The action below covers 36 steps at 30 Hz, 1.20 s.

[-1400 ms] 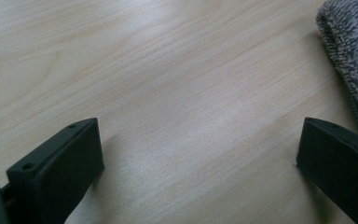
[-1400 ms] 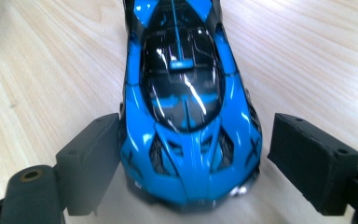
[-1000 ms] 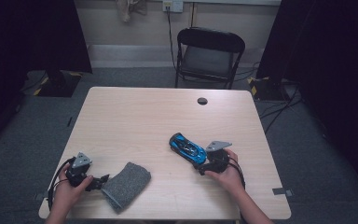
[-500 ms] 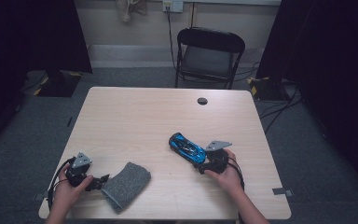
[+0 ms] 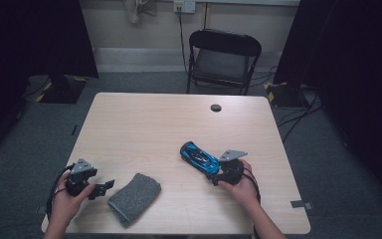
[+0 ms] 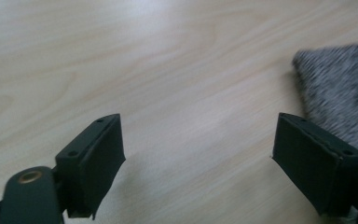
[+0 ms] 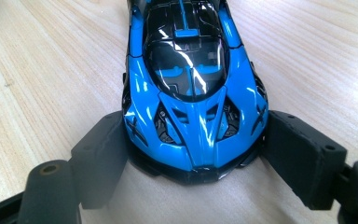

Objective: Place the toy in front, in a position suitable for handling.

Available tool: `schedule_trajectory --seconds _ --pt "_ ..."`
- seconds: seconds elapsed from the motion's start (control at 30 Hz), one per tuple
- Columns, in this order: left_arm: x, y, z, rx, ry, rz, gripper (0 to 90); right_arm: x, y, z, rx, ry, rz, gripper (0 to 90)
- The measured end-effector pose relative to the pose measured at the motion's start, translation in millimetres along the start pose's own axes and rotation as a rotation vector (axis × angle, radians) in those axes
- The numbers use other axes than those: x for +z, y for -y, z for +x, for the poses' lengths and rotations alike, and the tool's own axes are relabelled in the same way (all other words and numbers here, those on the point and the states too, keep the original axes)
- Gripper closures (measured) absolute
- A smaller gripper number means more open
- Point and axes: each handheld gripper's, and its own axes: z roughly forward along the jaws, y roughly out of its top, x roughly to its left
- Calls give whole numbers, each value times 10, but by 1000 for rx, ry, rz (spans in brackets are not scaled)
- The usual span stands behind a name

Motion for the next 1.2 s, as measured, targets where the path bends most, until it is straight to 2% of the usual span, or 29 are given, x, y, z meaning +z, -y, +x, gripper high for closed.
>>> schedule_trajectory --seconds 0.13,0.23,0.43,0.57,0.77,1.0,1.2 --pt "-82 -130 -94 -1 50 -25 159 0 0 0 0 0 0 231" --pt "-78 -194 -186 33 73 -18 157 0 0 0 0 0 -1 230" --pt "-31 -303 -349 61 134 -7 158 0 0 0 0 0 0 231" --pt "-5 -357 -435 90 150 2 158 0 0 1 0 0 -1 230" --pt "24 -434 -574 118 182 -13 157 -1 2 5 0 4 -1 231" --pt "95 -464 -740 150 236 7 161 -1 2 5 0 5 -1 230" --pt "113 -423 -814 163 245 36 165 -1 2 4 1 4 -1 231"
